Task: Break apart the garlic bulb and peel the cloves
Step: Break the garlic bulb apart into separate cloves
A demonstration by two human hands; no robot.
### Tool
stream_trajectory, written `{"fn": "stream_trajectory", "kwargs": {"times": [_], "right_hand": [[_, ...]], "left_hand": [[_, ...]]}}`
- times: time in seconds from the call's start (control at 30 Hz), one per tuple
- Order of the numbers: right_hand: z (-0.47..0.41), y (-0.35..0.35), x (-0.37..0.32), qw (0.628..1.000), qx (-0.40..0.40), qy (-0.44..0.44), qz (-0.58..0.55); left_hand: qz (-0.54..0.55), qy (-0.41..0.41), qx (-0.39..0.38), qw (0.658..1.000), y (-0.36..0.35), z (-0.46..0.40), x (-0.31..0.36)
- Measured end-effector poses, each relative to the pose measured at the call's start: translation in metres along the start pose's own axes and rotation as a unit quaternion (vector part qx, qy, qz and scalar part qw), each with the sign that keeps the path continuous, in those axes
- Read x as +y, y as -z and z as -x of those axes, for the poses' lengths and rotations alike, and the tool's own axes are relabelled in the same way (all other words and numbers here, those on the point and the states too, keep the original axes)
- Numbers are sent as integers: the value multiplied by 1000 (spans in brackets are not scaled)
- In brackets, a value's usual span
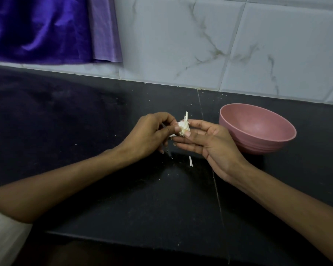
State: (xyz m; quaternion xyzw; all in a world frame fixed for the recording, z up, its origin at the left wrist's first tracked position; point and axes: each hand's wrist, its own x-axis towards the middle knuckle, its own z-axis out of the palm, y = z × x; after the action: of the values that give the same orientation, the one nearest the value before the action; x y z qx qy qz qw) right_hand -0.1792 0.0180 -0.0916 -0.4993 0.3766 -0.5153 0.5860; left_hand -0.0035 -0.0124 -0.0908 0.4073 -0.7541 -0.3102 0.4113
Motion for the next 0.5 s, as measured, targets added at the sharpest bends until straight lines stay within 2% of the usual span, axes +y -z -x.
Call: {"fn": "stream_trajectory", "kwargs": {"times": [0.07,0.27,0.43,0.5], "right_hand": [[-1,0,-1,1000,-1,1,-1],[-1,0,0,1000,10,8,20],[0,0,1,998,16,14,52],[0,1,0,997,23,20,66]], "left_hand": [[4,-9,-6,1000,0,0,2],[118,-2,32,993,11,-6,6],[96,-10,-37,995,11,-4,5],[90,-11,-43,995,9,-4,5]]}}
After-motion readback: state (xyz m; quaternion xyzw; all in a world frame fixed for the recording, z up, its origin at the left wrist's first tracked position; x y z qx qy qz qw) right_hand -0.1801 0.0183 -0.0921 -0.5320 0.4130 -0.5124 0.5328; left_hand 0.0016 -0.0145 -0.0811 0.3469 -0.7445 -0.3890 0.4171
